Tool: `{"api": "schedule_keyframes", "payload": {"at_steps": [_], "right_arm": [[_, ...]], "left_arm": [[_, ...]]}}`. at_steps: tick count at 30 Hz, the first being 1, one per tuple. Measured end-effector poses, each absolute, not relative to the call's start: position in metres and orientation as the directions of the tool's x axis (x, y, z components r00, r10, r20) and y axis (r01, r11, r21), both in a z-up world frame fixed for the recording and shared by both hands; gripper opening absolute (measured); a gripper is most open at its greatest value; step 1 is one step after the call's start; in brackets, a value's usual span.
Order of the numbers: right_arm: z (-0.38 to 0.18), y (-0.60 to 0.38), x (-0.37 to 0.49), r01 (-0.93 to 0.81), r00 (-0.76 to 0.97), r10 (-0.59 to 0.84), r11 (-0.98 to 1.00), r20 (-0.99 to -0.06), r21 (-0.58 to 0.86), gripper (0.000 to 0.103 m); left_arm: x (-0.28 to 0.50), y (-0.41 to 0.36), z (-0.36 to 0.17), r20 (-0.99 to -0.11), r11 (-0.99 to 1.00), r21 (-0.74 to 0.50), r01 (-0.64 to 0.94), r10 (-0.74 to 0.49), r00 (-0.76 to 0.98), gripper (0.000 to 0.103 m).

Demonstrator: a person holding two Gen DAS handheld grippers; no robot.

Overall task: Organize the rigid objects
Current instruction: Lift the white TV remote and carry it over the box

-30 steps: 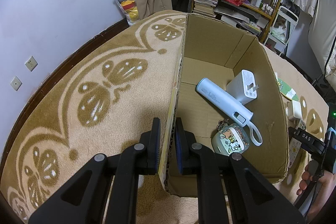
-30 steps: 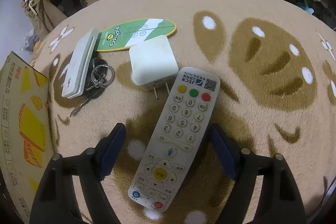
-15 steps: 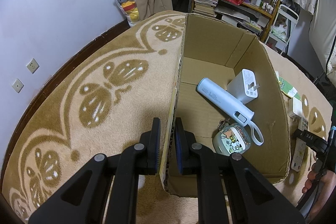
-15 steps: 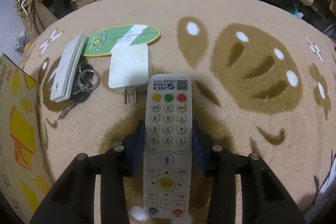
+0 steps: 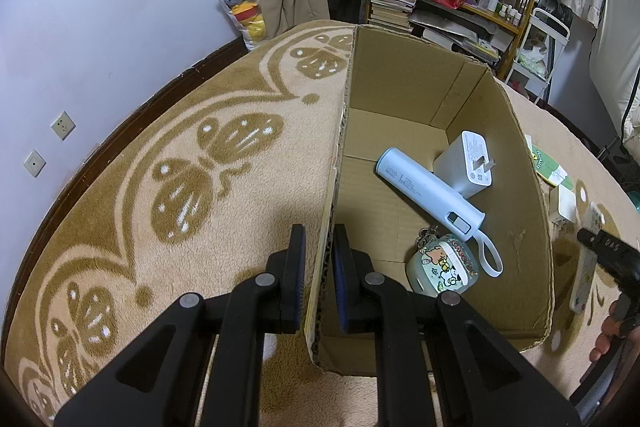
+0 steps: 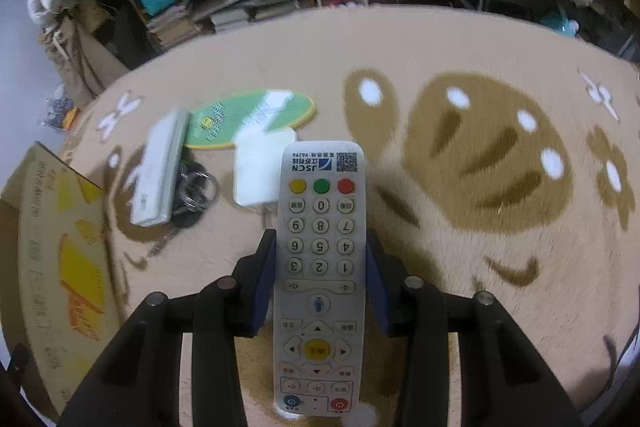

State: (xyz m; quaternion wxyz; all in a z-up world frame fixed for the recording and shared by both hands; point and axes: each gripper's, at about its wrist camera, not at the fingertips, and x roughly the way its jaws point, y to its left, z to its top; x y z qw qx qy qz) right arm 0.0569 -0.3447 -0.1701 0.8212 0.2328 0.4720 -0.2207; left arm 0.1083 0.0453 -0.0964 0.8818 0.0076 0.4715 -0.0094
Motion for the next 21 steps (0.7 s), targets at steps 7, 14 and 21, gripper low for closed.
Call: {"api": "schedule_keyframes", "payload": {"at_steps": [7,14,21], "right_arm": [[-0.137,-0.322,0.07,0.493,0.535,-0.152,0.855,-0.831,0.161,0.044],[-0.113,-0.295,0.071,0.413,0.598,-0.125,0.895,-0.791,0.171,0.044],[-0.08,-0.268,0.067,0.312,0.68,-0.074,0.93,-0.73,0.196,0.044]], "left_arm": [[0.109,0.046,-0.097,-0.832,1.0,0.001,0.024,-0.013,0.555,0.013],[0.109,0.047,-0.097,-0.833,1.0,0.004,0.025,-0.01,0.553,0.013],[0.109,0.046,-0.097,-0.833,1.0,0.003,0.025,-0.012,0.553,0.013]]}}
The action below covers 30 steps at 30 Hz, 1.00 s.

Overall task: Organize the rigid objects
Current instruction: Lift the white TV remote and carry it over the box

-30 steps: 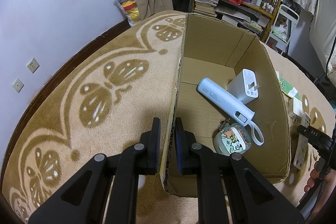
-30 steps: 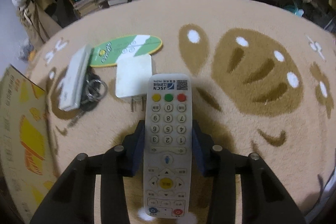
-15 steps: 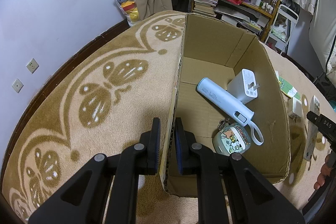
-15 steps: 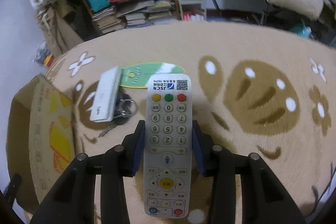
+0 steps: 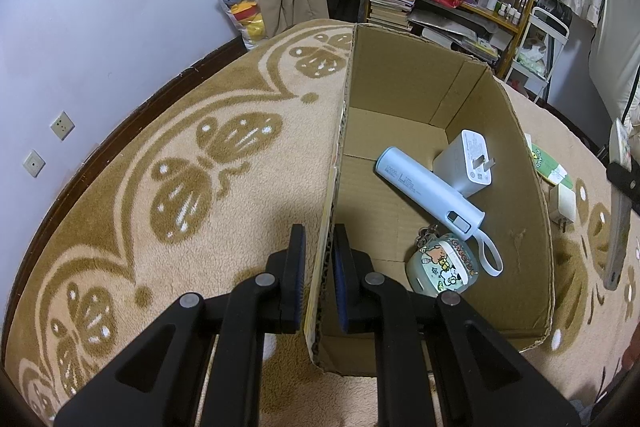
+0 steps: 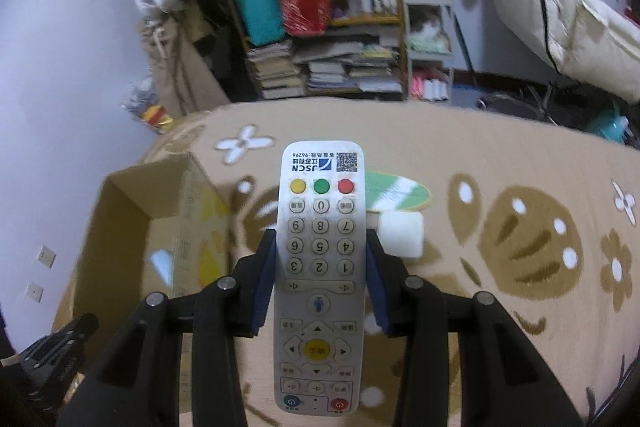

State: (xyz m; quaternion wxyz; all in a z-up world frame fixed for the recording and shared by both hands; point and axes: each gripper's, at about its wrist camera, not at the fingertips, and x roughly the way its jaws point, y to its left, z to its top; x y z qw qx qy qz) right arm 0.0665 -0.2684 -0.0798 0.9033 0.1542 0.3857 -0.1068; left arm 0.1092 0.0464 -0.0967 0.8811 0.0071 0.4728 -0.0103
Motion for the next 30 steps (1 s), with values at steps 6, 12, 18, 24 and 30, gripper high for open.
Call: {"api": "schedule_keyframes", "payload": {"at_steps": [6,12,18,24,30], "right_arm": [[-0.063,-0.242,0.068,0.214,0.727,-0.004,0.951,-0.686,0.221,0.044],[-0.06,-0.215,0.071,0.121,0.733,0.096,0.956,-0.673,0.268,0.044],[-0.061,-0.191,0.07,0.04,0.731,0.173,0.955,-0.66,0.294,0.044],[-0.068,-0.162,0.072,-0.053,0.716,0.232,0.959,-0.658,0.28,0.044],[-0.082,-0.145,0.08,-0.076,0.667,0.247,0.961,-0.703,0.265,0.044]], "left_arm": [[0.109,0.046,-0.097,-0.833,1.0,0.003,0.025,-0.011,0.553,0.013],[0.108,0.045,-0.096,-0.833,1.0,0.0,0.025,-0.014,0.552,0.013],[0.109,0.045,-0.096,-0.833,1.0,0.002,0.025,-0.013,0.552,0.013],[0.108,0.044,-0.096,-0.834,1.0,-0.003,0.025,-0.016,0.552,0.013],[0.108,0.042,-0.099,-0.836,1.0,0.004,0.025,-0.01,0.549,0.012]]}}
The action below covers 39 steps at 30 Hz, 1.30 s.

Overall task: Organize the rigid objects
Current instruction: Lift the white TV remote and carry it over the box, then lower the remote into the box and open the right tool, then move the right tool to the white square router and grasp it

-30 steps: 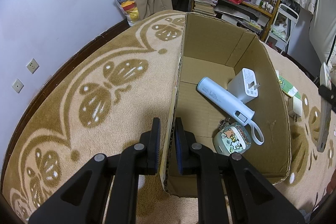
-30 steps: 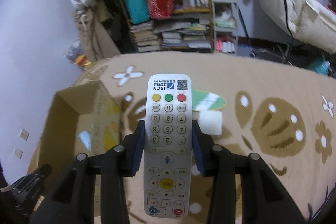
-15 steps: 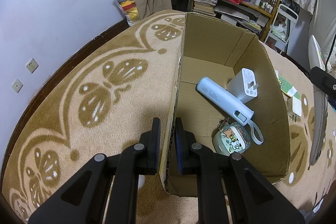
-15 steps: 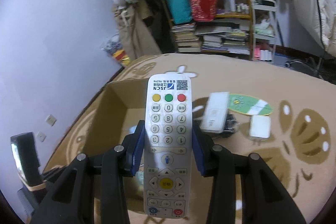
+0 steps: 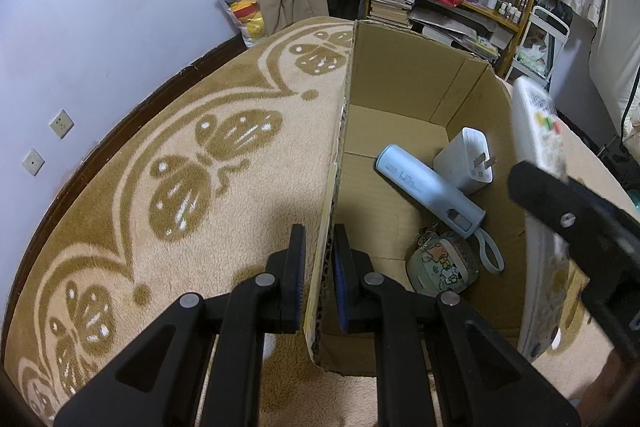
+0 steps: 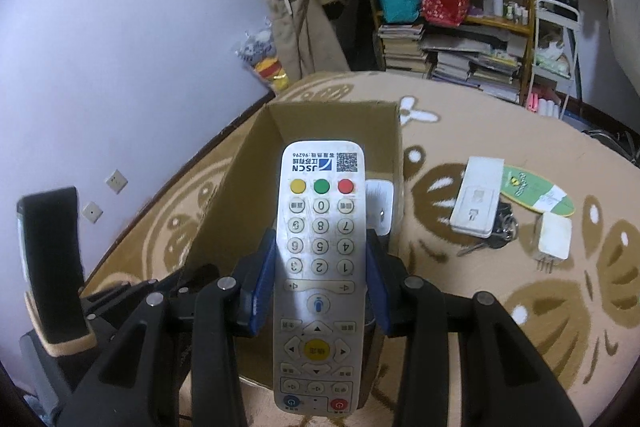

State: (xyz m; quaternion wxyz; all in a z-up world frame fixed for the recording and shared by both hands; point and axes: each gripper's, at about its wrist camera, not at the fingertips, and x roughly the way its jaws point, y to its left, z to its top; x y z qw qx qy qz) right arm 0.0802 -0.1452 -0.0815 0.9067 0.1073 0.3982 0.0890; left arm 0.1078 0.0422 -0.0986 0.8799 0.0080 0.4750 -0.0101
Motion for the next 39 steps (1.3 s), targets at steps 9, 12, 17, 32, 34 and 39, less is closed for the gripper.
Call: {"api": "schedule_keyframes", "payload": {"at_steps": [9,12,17,32,34,39], "right_arm": [[-0.093,-0.149,0.084,-0.071,0.661,0.259,0.956,-0.704,0.285,0.044],[-0.096,-0.147,0.086,-0.065,0.66,0.248,0.959,-0.709,0.276,0.045],[-0.1,-0.145,0.09,-0.058,0.646,0.246,0.96,-0.722,0.275,0.045],[-0.075,-0.143,0.08,-0.076,0.731,0.197,0.975,-0.653,0.209,0.078],[-0.069,-0.146,0.079,-0.065,0.743,0.178,0.979,-0.645,0.196,0.083],[-0.068,-0.164,0.082,-0.014,0.751,0.141,0.98,-0.645,0.198,0.096]], "left_arm": [[0.108,0.042,-0.099,-0.837,1.0,0.001,0.025,-0.013,0.547,0.012],[0.108,0.043,-0.099,-0.836,1.0,0.0,0.026,-0.014,0.548,0.012],[0.108,0.041,-0.098,-0.836,1.0,0.014,0.027,-0.003,0.548,0.012],[0.108,0.047,-0.098,-0.838,1.0,-0.016,0.02,-0.024,0.546,0.012],[0.108,0.047,-0.099,-0.837,1.0,-0.016,0.021,-0.025,0.546,0.012],[0.108,0.047,-0.098,-0.837,1.0,-0.015,0.019,-0.023,0.546,0.012]]}}
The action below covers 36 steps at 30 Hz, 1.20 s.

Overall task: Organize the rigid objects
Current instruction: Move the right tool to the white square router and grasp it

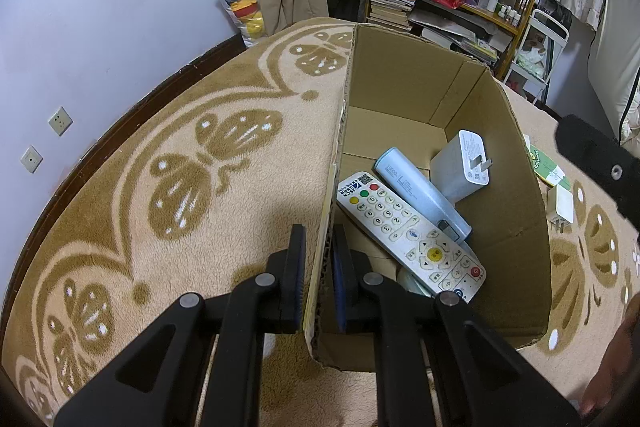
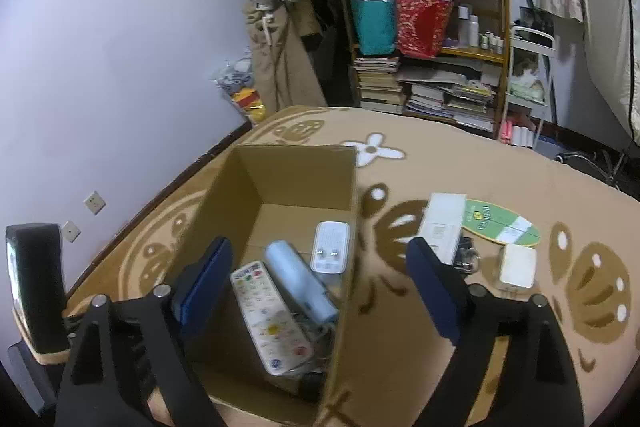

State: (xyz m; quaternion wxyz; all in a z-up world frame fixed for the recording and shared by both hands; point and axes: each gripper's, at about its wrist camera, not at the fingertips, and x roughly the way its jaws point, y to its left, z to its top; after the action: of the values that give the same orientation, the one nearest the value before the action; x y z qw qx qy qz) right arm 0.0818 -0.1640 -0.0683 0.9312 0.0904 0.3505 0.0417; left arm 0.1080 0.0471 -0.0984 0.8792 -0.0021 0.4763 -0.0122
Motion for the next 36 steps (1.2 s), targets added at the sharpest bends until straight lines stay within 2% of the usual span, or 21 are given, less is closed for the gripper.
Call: {"api": "schedule_keyframes", "payload": {"at_steps": [4,11,23,36], "right_arm": [[-0.065,-0.184,0.084,0.021,0.759,0.1,0.984,-0.643,0.178,0.103],[-0.065,-0.235,0.092,0.113,0.781,0.045,0.971,-0.623,0.211,0.103],[-0.1,-0.303,0.116,0.299,0.725,-0.113,0.94,-0.679,0.162,0.103],[-0.151,-0.338,0.132,0.4,0.658,-0.206,0.91,-0.724,0.104,0.103]], "left_arm": [[0.108,0.047,-0.099,-0.837,1.0,-0.013,0.021,-0.023,0.546,0.012],[0.108,0.047,-0.097,-0.838,0.999,-0.026,0.023,-0.034,0.545,0.01],[0.106,0.046,-0.095,-0.836,1.0,-0.019,0.011,-0.022,0.548,0.01],[0.106,0.048,-0.095,-0.838,1.0,-0.022,-0.002,-0.017,0.545,0.011]]}}
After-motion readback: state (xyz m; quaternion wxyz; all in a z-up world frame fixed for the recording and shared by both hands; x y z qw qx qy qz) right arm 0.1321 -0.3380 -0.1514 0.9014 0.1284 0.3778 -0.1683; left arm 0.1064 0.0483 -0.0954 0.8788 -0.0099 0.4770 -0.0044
